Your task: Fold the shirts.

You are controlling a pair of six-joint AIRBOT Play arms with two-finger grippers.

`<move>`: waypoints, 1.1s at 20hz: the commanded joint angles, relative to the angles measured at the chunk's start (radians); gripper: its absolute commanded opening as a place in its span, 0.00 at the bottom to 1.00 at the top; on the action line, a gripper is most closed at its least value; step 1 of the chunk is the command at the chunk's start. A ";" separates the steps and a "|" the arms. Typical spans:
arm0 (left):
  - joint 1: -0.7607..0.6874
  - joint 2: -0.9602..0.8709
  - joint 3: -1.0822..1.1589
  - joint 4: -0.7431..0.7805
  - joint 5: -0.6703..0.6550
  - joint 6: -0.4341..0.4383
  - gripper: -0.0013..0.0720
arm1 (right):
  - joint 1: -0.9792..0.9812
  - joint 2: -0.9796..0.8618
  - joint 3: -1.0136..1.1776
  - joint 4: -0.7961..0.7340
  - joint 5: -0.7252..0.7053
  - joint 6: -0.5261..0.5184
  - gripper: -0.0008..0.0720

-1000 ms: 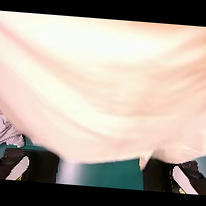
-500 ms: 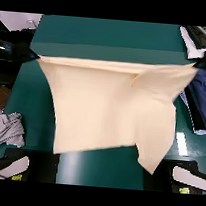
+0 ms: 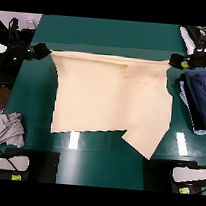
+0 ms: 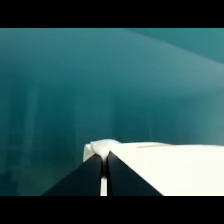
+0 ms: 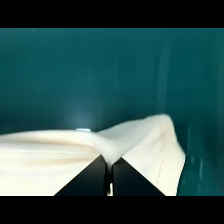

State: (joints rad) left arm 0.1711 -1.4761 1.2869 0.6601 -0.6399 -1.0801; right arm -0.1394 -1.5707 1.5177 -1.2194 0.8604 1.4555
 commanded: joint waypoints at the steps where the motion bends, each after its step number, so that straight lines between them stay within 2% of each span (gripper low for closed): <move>1: -0.025 -0.018 0.023 -0.049 0.137 0.115 0.05 | 0.024 -0.018 -0.003 -0.003 -0.227 0.003 0.03; 3: -0.054 -0.018 0.030 -0.014 0.138 0.156 0.05 | 0.029 -0.018 -0.003 -0.011 -0.223 0.003 0.03; 5: -0.070 -0.018 0.030 0.054 0.093 0.152 0.05 | 0.029 -0.018 -0.003 -0.023 -0.161 0.002 0.03; 9: -0.070 -0.019 0.029 0.179 -0.174 0.151 0.05 | 0.031 -0.018 -0.011 -0.156 0.077 0.001 0.03; 11: -0.070 -0.024 0.016 0.250 -0.265 0.138 0.05 | 0.029 -0.003 -0.065 -0.208 0.145 0.002 0.03; 15: -0.070 -0.052 -0.047 0.289 -0.263 0.081 0.05 | 0.027 0.038 -0.210 -0.216 0.120 0.003 0.03; 18: -0.070 -0.069 -0.060 0.289 -0.280 0.076 0.05 | 0.027 0.038 -0.249 -0.213 0.135 0.003 0.03; 20: -0.070 -0.069 -0.060 0.283 -0.288 0.024 0.05 | 0.027 0.038 -0.253 -0.213 0.157 0.021 0.04; 21: -0.070 -0.069 -0.060 0.283 -0.295 0.000 0.06 | 0.027 0.039 -0.251 -0.213 0.167 0.035 0.19; 22: -0.070 -0.069 -0.060 0.283 -0.305 -0.022 0.34 | 0.027 0.039 -0.242 -0.213 0.191 0.046 0.47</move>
State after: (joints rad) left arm 0.1017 -1.5410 1.2320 0.9398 -0.9157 -1.0389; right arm -0.1123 -1.5349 1.2827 -1.4368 1.0061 1.4742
